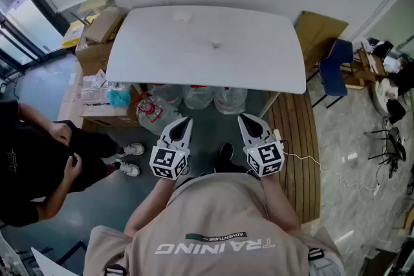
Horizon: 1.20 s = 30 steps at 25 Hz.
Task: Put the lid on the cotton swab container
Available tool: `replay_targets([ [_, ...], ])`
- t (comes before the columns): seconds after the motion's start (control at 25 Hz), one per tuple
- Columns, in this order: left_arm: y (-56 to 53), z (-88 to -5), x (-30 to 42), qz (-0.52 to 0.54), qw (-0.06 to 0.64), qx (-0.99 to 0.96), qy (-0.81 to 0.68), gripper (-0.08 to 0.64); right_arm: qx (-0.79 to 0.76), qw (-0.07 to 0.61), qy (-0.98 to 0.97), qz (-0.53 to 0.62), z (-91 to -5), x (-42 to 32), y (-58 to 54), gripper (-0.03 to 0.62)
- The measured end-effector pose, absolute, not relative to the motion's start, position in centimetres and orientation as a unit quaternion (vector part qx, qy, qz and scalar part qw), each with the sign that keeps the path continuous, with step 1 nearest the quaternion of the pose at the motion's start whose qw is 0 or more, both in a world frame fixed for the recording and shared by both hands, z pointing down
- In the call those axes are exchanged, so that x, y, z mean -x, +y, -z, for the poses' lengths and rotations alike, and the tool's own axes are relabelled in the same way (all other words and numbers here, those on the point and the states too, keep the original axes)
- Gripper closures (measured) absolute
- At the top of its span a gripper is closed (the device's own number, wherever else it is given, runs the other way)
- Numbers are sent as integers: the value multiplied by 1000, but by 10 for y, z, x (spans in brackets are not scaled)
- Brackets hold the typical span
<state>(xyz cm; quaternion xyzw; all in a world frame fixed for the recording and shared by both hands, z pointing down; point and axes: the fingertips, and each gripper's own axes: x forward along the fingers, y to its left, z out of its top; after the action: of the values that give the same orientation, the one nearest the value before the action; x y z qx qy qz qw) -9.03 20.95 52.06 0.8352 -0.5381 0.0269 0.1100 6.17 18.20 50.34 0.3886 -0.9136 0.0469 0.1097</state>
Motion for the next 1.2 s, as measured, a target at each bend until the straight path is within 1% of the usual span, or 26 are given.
replay_targets([
  [0.32,153,-505,78,-28,98,-832,-545,548,-385,103,-916,-41,-491,-78,114,575],
  [0.76,86,-504,50,-34,97,-830,-549,548,-357,106,-927,-50,-506,-97,56,574],
  [1.0,53,-507,39,-39,101,-828,-550,547,-330,136,-934,-13,-511,-91,36,574],
  [1.2,37,-512,41,-40,114,-826,-551,548,-324,124,-937,-38,-512,-82,21,574],
])
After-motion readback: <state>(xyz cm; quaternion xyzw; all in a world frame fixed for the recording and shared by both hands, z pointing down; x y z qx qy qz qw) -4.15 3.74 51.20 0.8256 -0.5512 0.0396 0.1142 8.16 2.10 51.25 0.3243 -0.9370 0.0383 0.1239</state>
